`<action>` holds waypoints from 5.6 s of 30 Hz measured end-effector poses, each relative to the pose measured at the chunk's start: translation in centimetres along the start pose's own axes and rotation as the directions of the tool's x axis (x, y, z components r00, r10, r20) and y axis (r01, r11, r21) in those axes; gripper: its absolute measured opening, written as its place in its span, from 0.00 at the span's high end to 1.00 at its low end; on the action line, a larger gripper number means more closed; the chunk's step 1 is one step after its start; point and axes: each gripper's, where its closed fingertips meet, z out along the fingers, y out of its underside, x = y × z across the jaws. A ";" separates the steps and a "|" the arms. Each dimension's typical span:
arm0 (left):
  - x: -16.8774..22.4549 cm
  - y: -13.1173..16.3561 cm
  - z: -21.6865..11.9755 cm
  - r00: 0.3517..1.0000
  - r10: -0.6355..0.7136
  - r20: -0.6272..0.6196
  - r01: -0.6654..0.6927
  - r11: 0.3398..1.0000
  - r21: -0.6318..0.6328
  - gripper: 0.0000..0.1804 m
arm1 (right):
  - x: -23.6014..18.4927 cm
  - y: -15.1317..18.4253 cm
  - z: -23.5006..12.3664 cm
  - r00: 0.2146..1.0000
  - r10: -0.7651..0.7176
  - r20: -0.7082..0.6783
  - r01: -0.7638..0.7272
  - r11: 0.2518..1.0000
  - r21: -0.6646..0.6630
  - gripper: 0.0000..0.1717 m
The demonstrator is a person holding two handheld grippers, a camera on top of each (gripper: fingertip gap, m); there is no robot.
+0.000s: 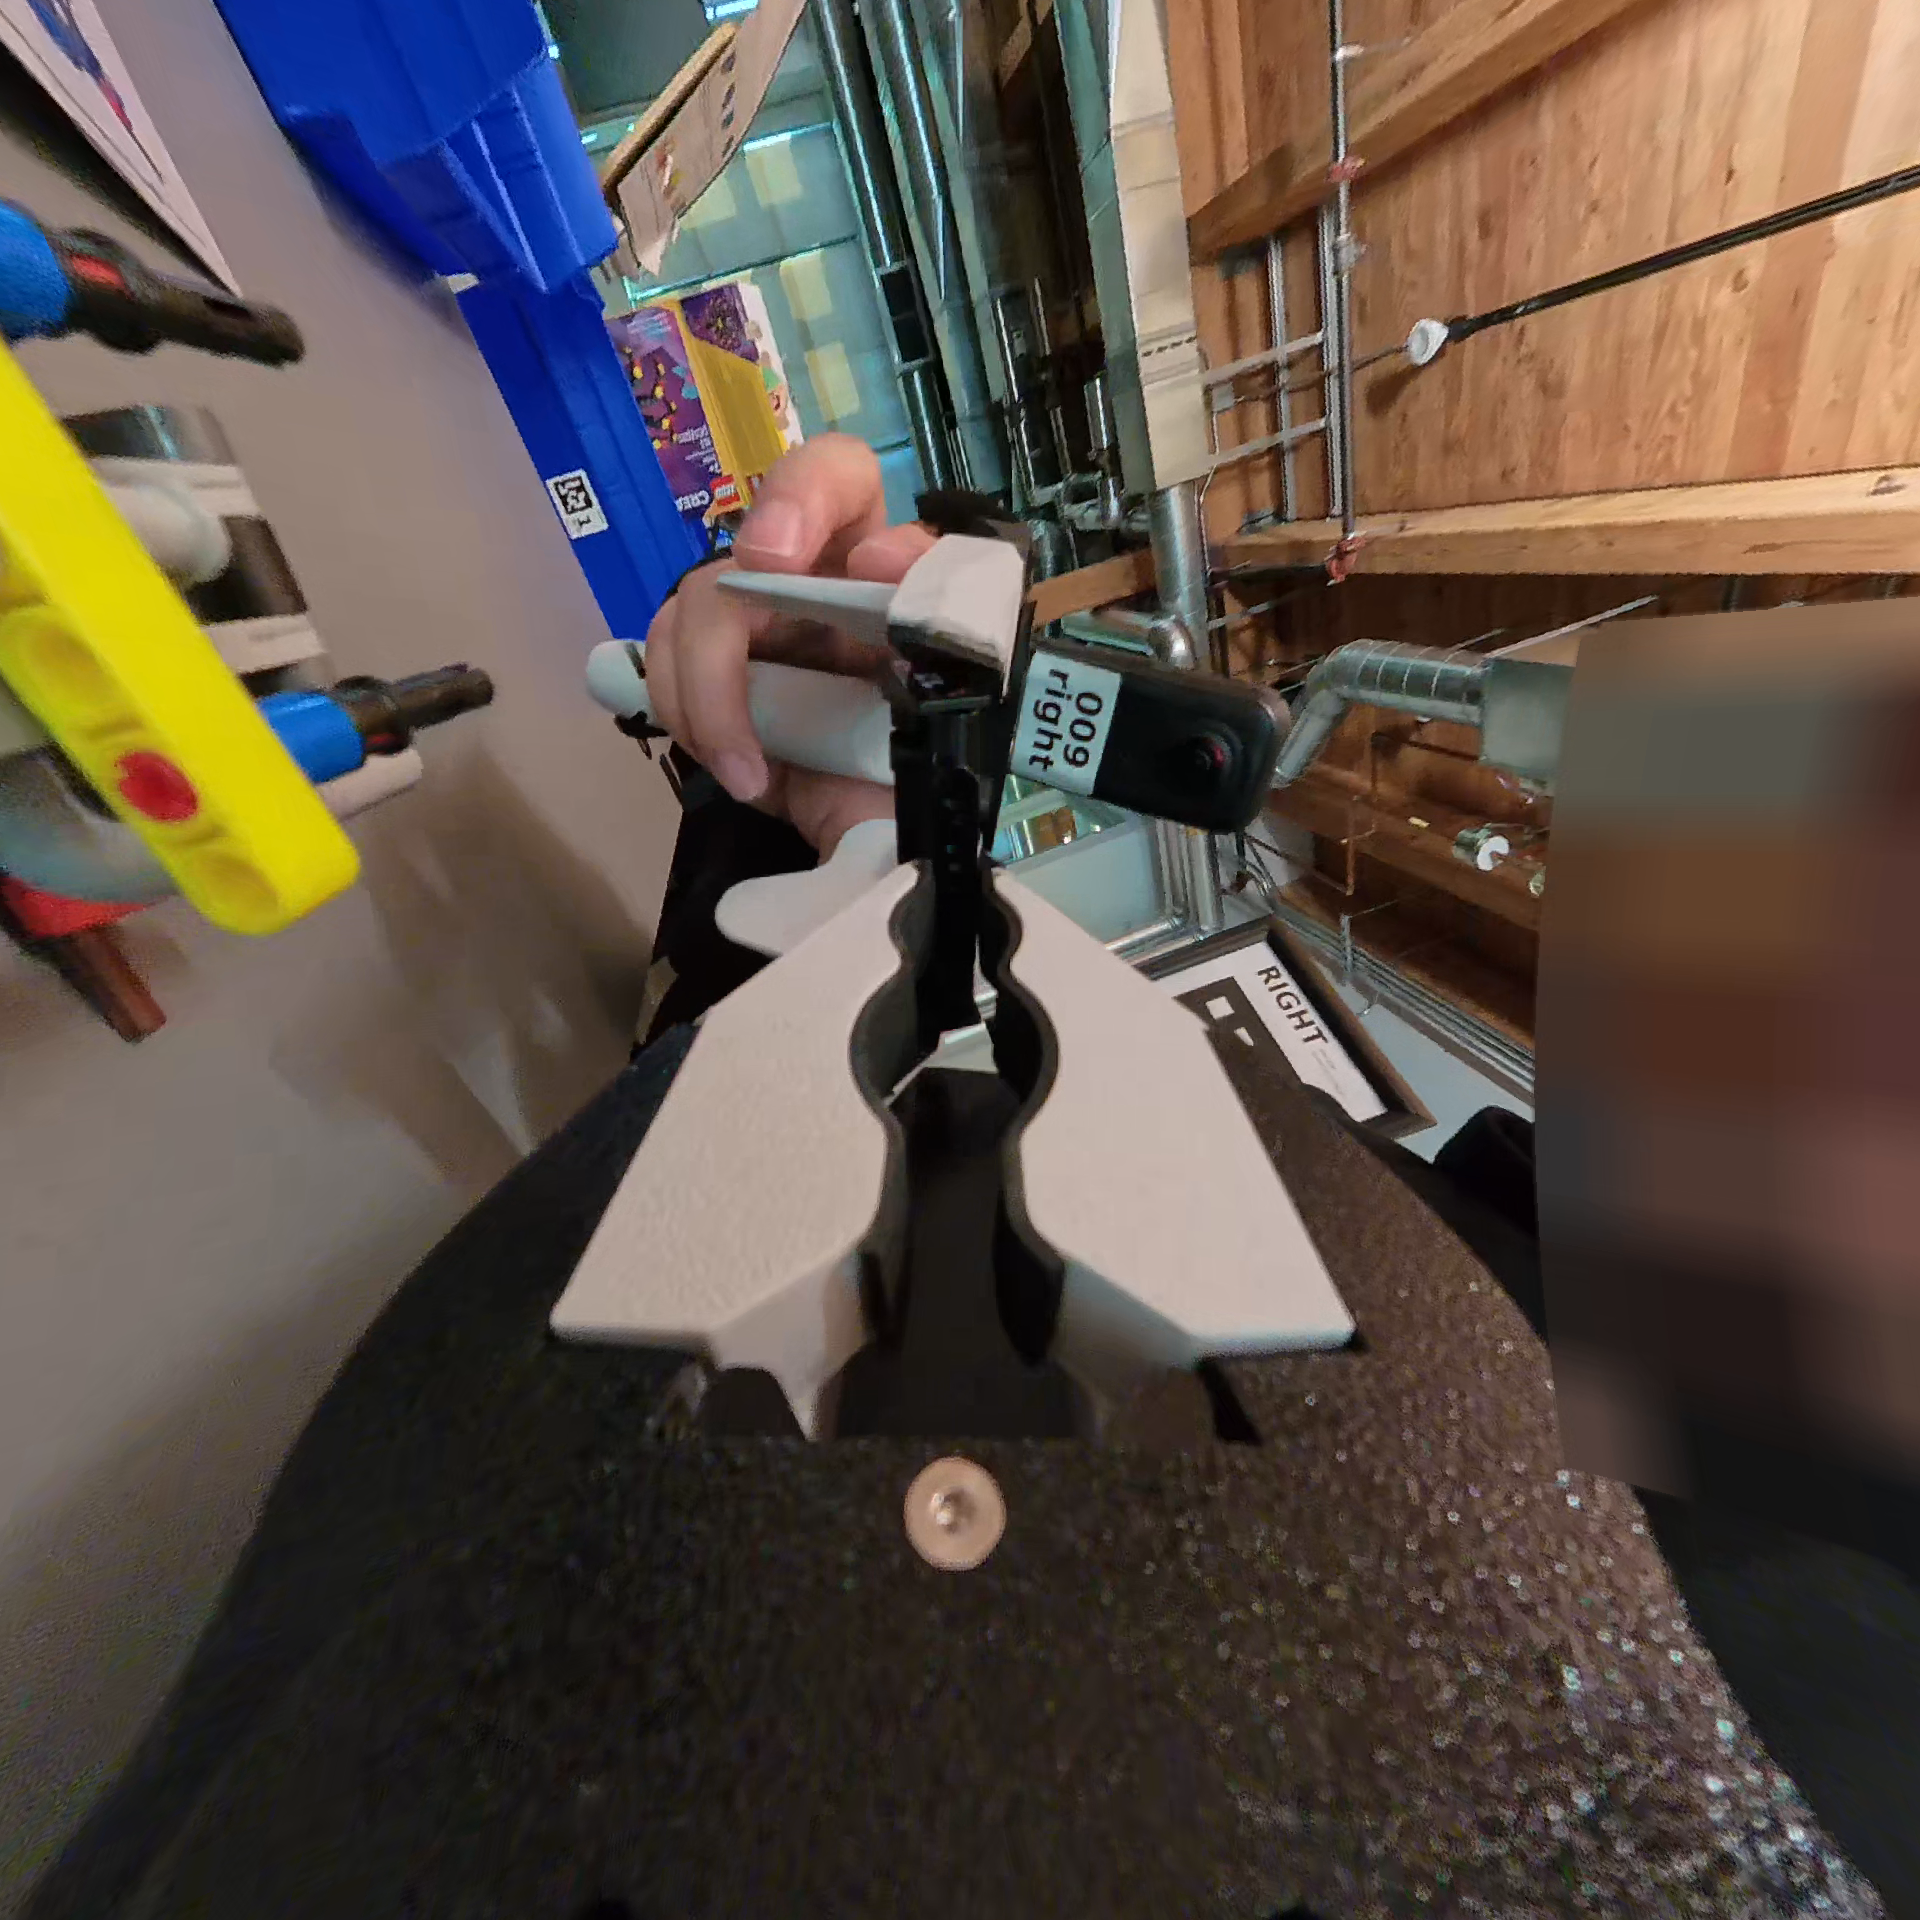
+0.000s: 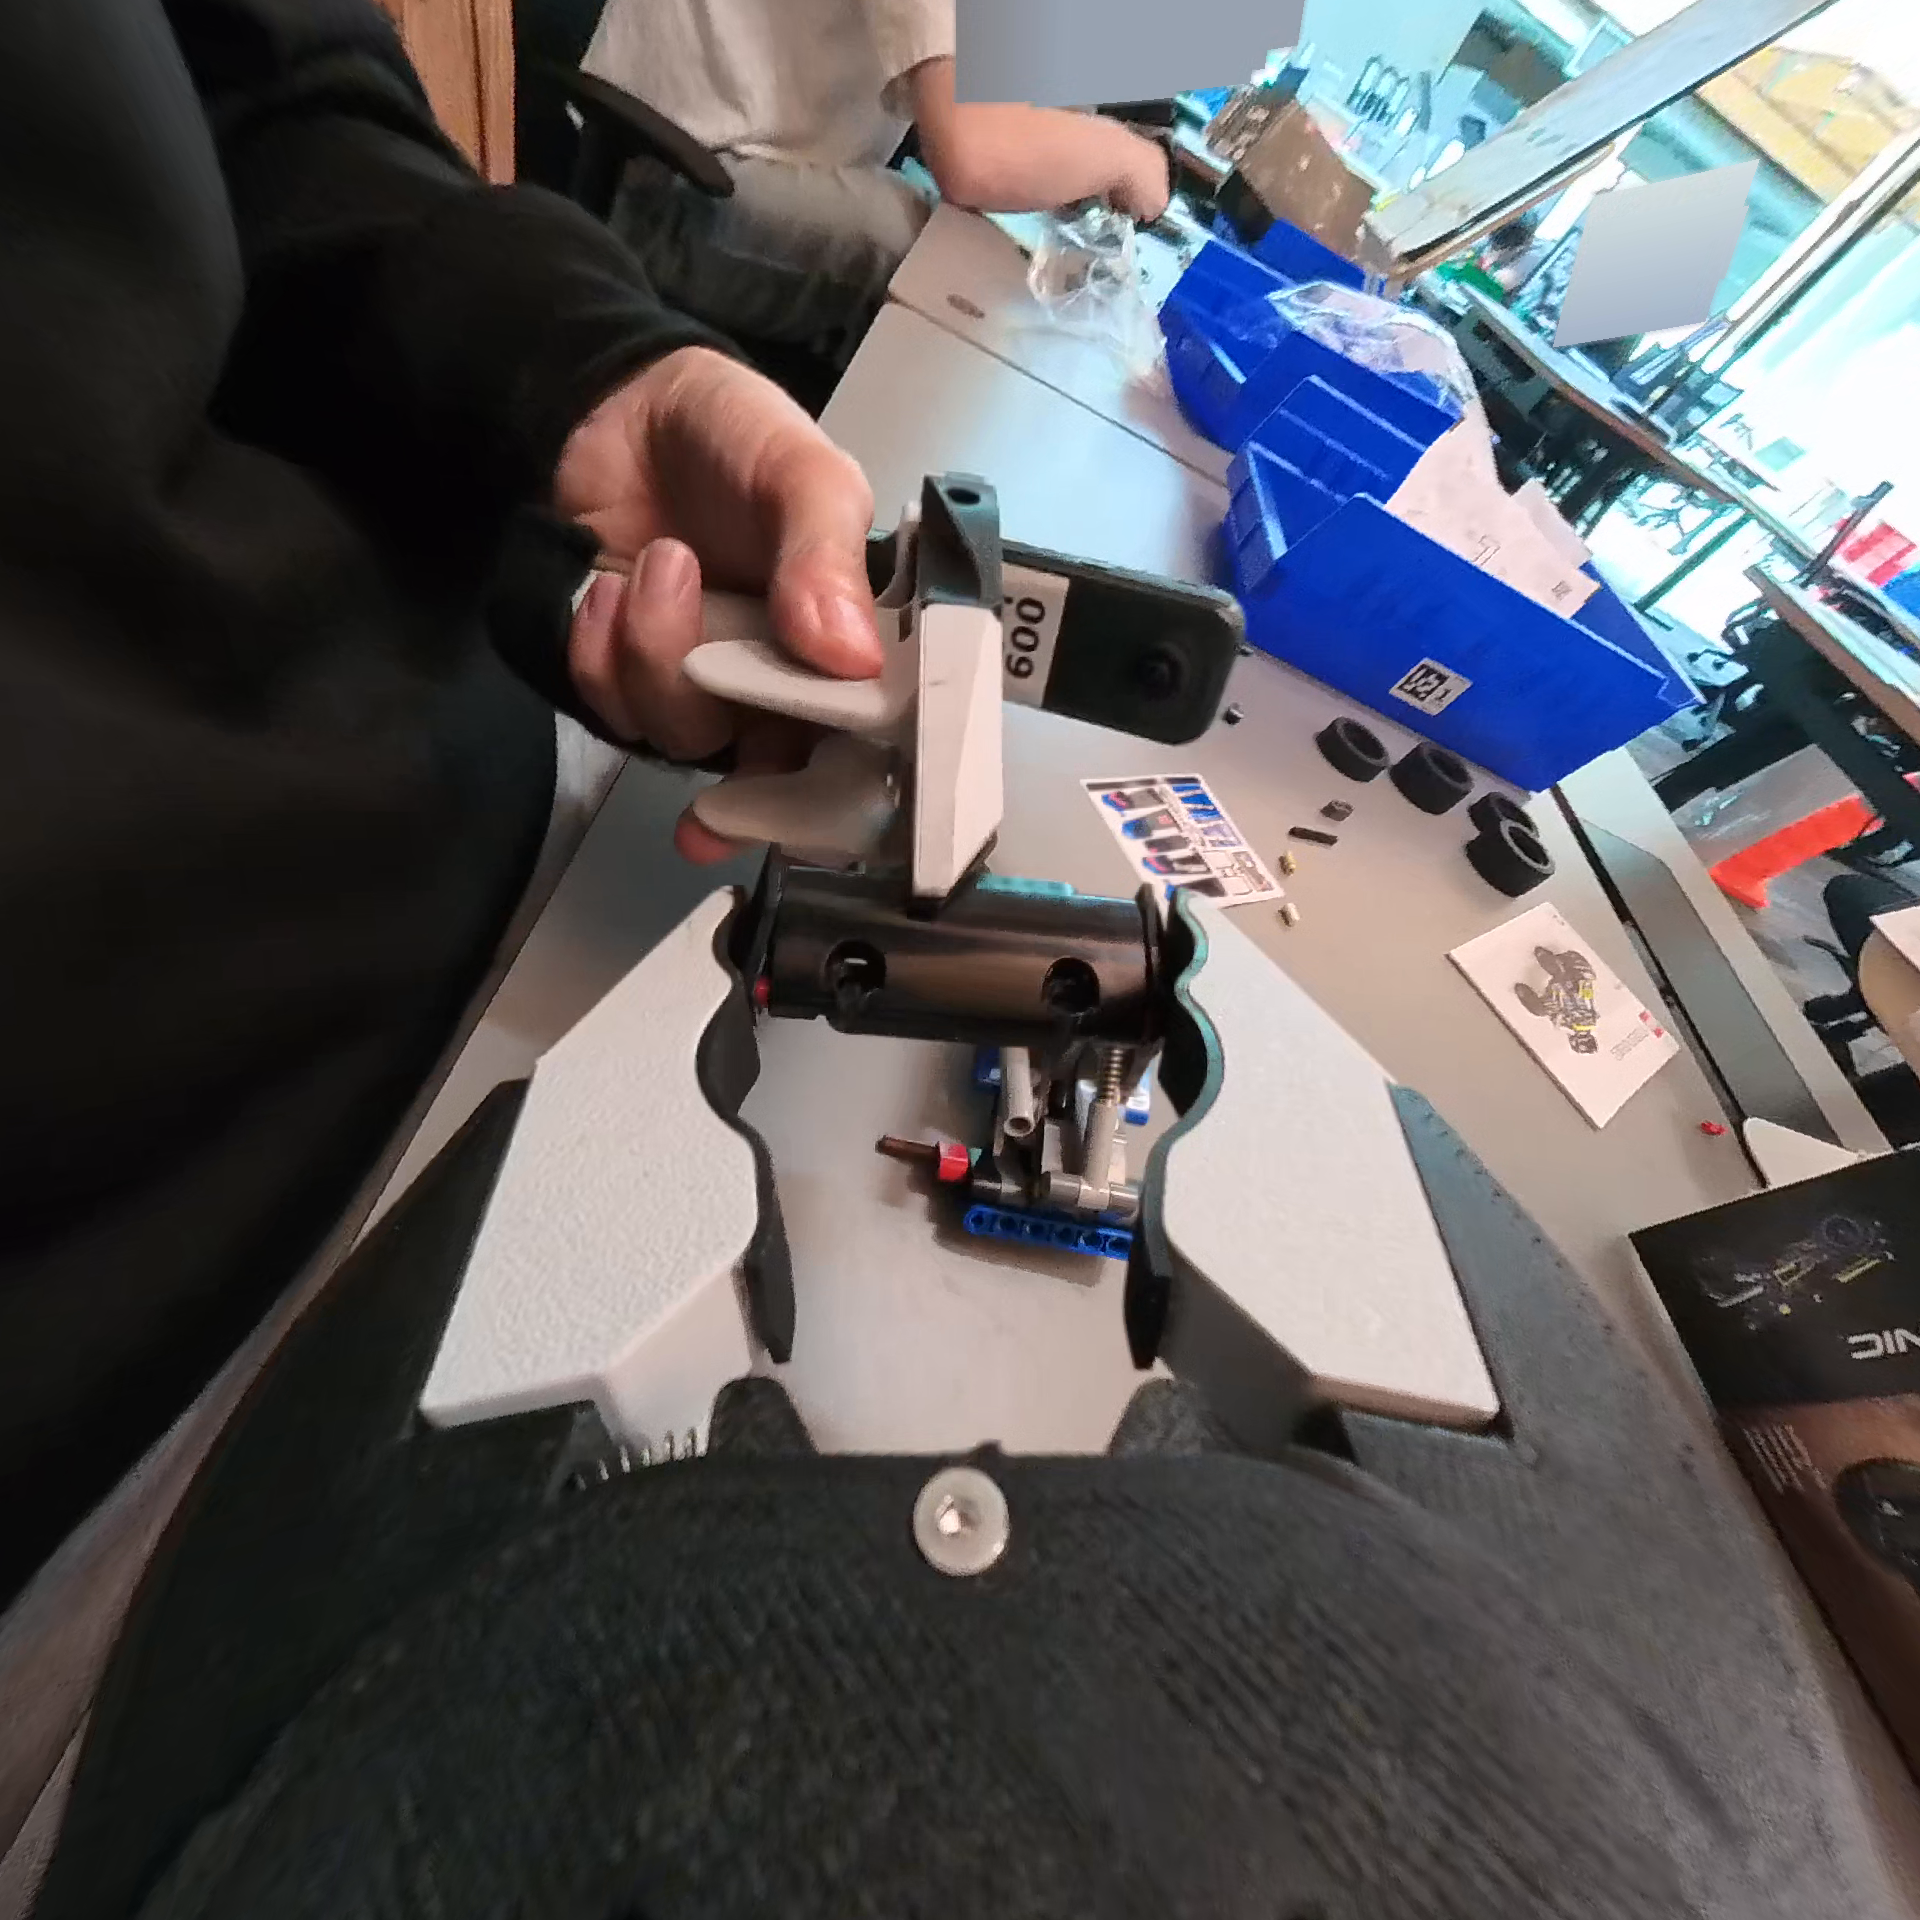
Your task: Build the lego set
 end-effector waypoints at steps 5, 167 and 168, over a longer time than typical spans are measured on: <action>-0.4 -0.5 -0.9 0.977 0.185 0.108 -0.186 0.983 0.004 0.96 | 0.3 0.4 0.9 0.999 0.043 -0.016 -0.044 0.998 -0.035 0.56; -7.7 -7.0 -7.0 0.112 0.990 0.082 -0.722 0.138 -0.678 0.67 | 4.9 6.5 4.4 0.956 0.259 0.141 -0.247 0.964 -0.093 0.56; -7.6 -7.1 -7.0 0.120 0.989 0.085 -0.728 0.146 -0.670 0.67 | 5.0 6.6 4.4 0.957 0.257 0.137 -0.245 0.965 -0.094 0.56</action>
